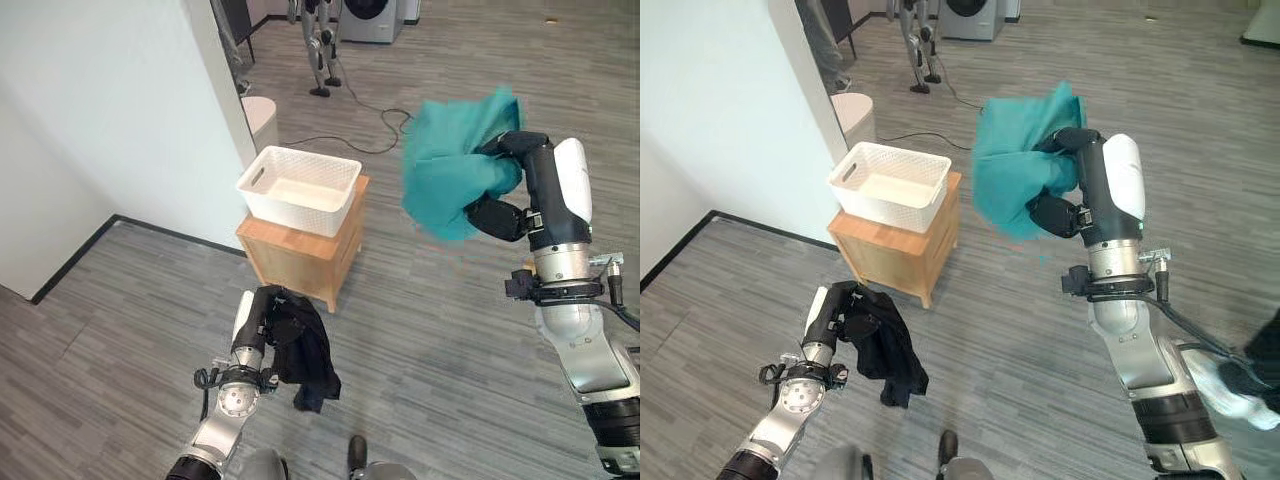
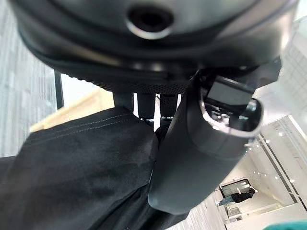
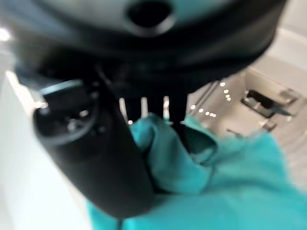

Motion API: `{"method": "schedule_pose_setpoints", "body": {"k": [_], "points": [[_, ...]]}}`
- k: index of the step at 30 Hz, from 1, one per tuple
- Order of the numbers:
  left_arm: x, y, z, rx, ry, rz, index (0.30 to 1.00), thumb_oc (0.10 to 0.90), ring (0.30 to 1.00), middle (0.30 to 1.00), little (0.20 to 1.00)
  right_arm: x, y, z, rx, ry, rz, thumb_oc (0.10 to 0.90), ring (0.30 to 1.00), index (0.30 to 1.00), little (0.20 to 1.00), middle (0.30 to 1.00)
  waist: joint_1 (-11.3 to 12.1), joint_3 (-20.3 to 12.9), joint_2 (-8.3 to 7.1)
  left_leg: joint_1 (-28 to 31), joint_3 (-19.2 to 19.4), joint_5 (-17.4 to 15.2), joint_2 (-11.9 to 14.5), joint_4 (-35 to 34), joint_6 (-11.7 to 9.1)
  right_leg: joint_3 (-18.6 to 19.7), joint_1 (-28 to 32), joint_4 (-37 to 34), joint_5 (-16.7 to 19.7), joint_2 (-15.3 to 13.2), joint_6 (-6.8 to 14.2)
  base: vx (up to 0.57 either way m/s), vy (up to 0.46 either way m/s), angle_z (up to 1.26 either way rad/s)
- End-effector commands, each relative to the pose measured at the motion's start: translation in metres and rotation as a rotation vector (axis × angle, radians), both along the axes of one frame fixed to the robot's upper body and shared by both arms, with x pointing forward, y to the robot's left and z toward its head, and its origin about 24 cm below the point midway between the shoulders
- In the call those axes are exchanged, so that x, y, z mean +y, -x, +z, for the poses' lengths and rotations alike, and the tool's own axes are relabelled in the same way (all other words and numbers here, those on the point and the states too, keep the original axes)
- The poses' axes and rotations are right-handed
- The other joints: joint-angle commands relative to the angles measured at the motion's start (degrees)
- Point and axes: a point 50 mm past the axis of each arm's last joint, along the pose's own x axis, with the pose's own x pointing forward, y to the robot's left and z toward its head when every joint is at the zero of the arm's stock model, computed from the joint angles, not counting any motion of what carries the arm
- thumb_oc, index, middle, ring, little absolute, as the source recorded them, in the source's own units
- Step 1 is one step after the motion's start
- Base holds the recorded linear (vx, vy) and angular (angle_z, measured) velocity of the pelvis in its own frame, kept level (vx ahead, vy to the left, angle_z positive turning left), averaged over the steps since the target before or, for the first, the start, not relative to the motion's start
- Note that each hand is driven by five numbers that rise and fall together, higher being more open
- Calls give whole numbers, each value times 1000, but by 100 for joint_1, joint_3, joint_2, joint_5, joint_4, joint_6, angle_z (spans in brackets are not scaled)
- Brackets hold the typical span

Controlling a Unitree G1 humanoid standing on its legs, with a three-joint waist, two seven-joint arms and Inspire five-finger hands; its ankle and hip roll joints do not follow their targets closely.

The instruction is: Pick up bed clothes into laundry basket.

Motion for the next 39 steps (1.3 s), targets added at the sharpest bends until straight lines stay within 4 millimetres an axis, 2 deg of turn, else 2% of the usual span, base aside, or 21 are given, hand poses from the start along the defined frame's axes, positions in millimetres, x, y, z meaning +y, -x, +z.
{"method": "schedule_pose_setpoints", "body": {"k": [1,2,3,6,7,8,9,10,11,12,14,15,16,17,19,20,23,24,29,35,39], "points": [[-20,-19,59,-324,64,-73,300,400,300,300,300,4,-1,67,-260,175,9,400,300,300,300,300,569,-486,411,440,-168,248,65,-2759,157,198,692,-153,-861,-325,1190,481,182,-26],[-21,-19,59,-324,68,-71,300,400,300,300,300,5,-2,68,-261,179,11,400,300,300,300,300,557,-454,397,638,-137,403,8,-3066,152,190,745,-153,-892,-366,1196,549,131,-40],[-23,-19,54,-307,63,-74,300,400,300,300,300,-2,-5,81,-292,224,-32,400,300,300,300,300,652,-483,380,119,31,501,171,-3524,2,137,1048,-153,-1081,-467,1243,351,34,-35],[-26,-21,52,-300,79,-60,300,400,300,300,300,-3,-8,90,-300,266,-55,400,300,300,300,300,586,-534,414,63,453,561,301,-3523,-56,147,1226,-153,-1203,-527,1262,254,62,-2],[-27,-20,50,-289,82,-73,300,400,300,300,300,2,-1,138,-447,278,-31,400,300,300,300,300,611,-616,443,221,674,671,383,-3460,-57,106,1288,-153,-1233,-528,1300,344,133,-2],[-29,-18,45,-265,79,-97,300,400,300,300,300,16,0,161,-532,270,5,400,300,300,300,300,650,-690,429,379,908,813,451,-3330,-43,37,1385,-153,-1278,-570,1318,233,94,-9],[-28,-19,46,-269,86,-88,300,400,300,300,300,20,-2,163,-536,275,14,400,300,300,300,300,630,-671,488,384,934,838,487,-3343,-44,79,1363,-153,-1252,-549,1310,319,111,-28],[-24,-15,44,-259,63,-98,300,400,300,300,300,34,0,184,-589,297,23,400,300,300,300,300,679,-839,451,531,1228,834,636,-3184,31,-13,1440,-153,-1225,-674,1386,204,71,-18],[-24,-15,44,-260,68,-92,300,400,300,300,300,37,-2,185,-590,301,28,400,300,300,300,300,665,-833,468,557,1262,828,623,-3204,34,6,1440,-153,-1229,-697,1396,381,140,-20],[-24,-11,36,-216,87,-87,300,400,300,300,300,36,-2,194,-598,355,-20,400,300,300,300,300,637,-957,499,699,1280,842,545,-3341,166,-73,1511,-153,-1169,-836,1512,329,98,-4],[-25,-10,27,-167,125,-71,300,400,300,300,300,55,5,212,-677,355,12,400,300,300,300,300,625,-1176,284,836,1402,726,267,-3447,281,-252,1604,73,-580,-1270,1731,359,120,29],[-25,-7,18,-122,118,-68,300,400,300,300,300,62,7,217,-719,319,32,400,300,300,300,300,568,-1133,255,1144,1377,473,87,-3540,395,-266,1316,907,-103,-1565,1871,220,110,53],[-25,-6,15,-104,109,-74,300,400,300,300,300,64,9,223,-743,306,34,400,300,300,300,300,575,-1085,232,1230,1333,401,11,-3540,445,-253,1178,1315,213,-1692,1951,225,73,54],[-22,-5,13,-97,92,-75,300,400,300,300,300,64,13,229,-771,301,31,400,300,300,300,300,553,-1019,220,1309,1225,331,3,-3540,459,-188,928,1707,448,-1731,1914,194,-20,59],[-17,-3,10,-82,82,-76,300,400,300,300,300,65,22,242,-818,311,27,400,300,300,300,300,453,-913,234,1436,960,186,32,-3540,461,64,329,1862,160,-1525,1769,197,-69,62],[-15,-4,8,-73,81,-71,300,400,300,300,300,65,25,248,-834,304,32,400,300,300,300,300,389,-870,234,1507,812,119,33,-3540,448,180,18,1655,-127,-1298,1663,159,-100,84],[-5,-3,7,-68,74,-53,300,400,300,300,300,57,29,251,-848,290,27,400,300,300,300,300,278,-759,179,1599,484,-14,37,-3540,383,441,-396,726,-428,-791,1502,151,-172,102],[4,0,5,-56,66,-26,300,400,300,300,300,53,27,251,-826,292,8,400,300,300,300,300,288,-753,193,1624,402,-18,108,-3540,337,347,-274,576,-394,-895,1599,104,-132,109],[15,19,-12,28,89,21,300,400,300,300,300,48,24,241,-802,263,-6,400,300,300,300,300,434,-827,92,1772,389,-69,143,-3540,307,93,134,-1,-261,-979,1595,59,-122,78],[18,38,-27,106,120,52,300,400,300,300,300,22,10,223,-721,195,-106,400,300,300,300,300,543,-1012,201,1764,239,-41,225,-3540,194,-182,478,-153,-431,-943,1585,28,-95,-3],[16,39,-30,120,127,56,300,400,300,300,300,26,1,212,-676,177,-91,400,300,300,300,300,543,-1011,273,1726,177,5,255,-3540,154,-220,479,-153,-502,-920,1561,-4,-49,13]]}}
